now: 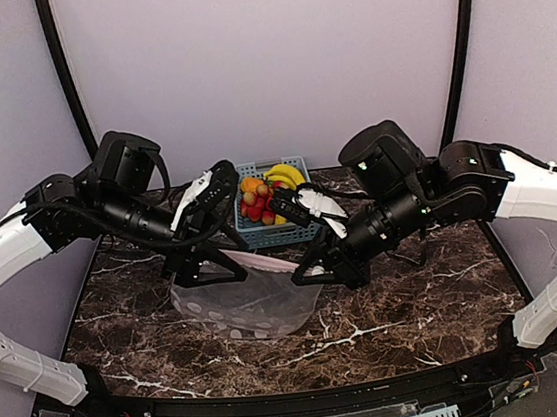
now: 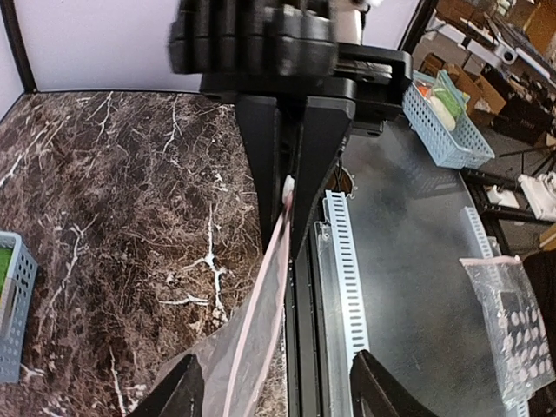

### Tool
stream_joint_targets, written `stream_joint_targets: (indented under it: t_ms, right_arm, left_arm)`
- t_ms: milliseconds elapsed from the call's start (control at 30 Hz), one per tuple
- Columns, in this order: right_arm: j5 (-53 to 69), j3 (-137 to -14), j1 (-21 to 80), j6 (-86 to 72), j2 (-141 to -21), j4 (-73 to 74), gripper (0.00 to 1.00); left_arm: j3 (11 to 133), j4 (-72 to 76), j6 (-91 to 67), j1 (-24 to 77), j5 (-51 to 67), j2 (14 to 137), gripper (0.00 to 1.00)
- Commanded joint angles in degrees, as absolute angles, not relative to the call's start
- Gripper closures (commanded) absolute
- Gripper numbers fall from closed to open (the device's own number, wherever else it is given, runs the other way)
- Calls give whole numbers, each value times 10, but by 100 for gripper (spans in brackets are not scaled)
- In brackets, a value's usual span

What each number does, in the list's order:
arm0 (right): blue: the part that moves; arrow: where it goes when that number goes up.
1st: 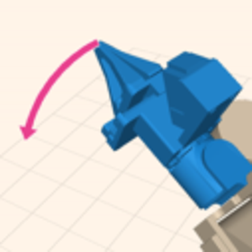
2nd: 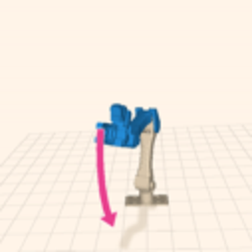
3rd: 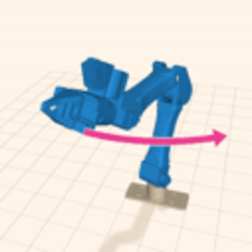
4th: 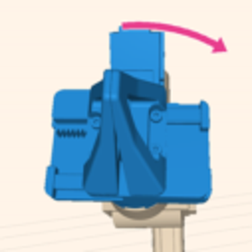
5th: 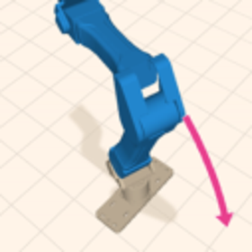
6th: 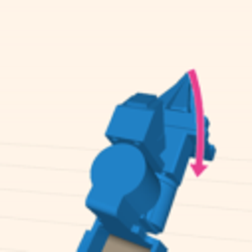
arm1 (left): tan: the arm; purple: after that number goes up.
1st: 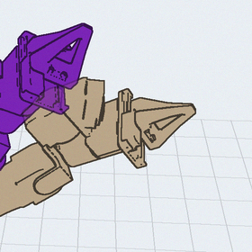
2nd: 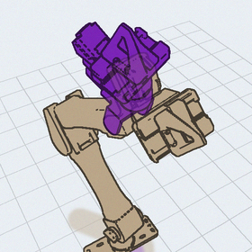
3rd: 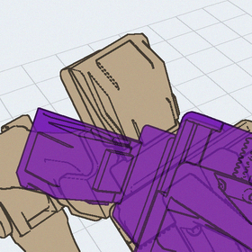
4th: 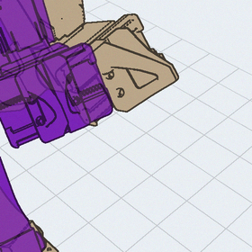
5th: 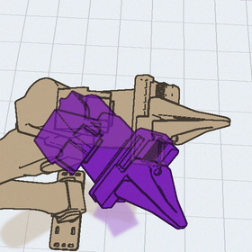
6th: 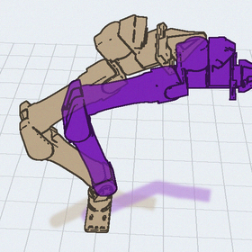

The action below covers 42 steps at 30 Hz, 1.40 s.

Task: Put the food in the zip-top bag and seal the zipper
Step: Pass from the right arm to the left

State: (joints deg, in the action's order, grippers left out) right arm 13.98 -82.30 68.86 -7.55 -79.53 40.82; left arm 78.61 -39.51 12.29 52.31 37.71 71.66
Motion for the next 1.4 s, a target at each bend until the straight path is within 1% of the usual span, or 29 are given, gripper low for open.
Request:
stream_joint_targets:
  t_ms: [0,67,133,167,267,433,567,633,767,800,933,1033,1100,1267,1367]
  right_arm:
    - [149,-831,685,-76,-794,409,100]
    - [148,-831,685,-76,-796,409,100]
    - [145,-833,684,-75,-796,407,100]
    - [143,-833,685,-73,-796,407,100]
    - [139,-833,684,-72,-795,405,100]
    - [139,-827,680,-73,-794,401,100]
    - [132,-820,677,-78,-785,390,100]
    - [124,-809,676,-82,-774,377,88]
    - [111,-773,670,-96,-737,329,52]
    - [109,-760,669,-100,-727,314,47]
    - [101,-716,666,-119,-693,252,29]
    - [88,-674,665,-136,-667,193,20]
    - [74,-643,664,-152,-652,146,17]
    - [45,-574,661,-181,-618,60,15]
    - [58,-546,648,-197,-608,24,15]
  left_arm:
    - [806,-431,141,533,373,722,46]
    - [809,-437,143,536,372,727,51]
    - [811,-443,144,538,371,730,58]
    - [811,-444,145,539,371,731,60]
    - [810,-445,146,540,370,733,69]
    - [807,-438,141,540,376,729,81]
    - [801,-428,135,540,369,723,92]
    - [791,-416,124,540,345,714,98]
    - [743,-362,85,540,302,681,99]
    - [734,-338,78,540,297,674,99]
    - [701,-278,31,540,285,647,99]
    - [683,-241,-15,539,279,639,99]
    - [671,-213,-46,538,277,633,99]
    - [659,-178,-122,535,268,624,99]
    - [653,-166,-154,530,268,619,99]
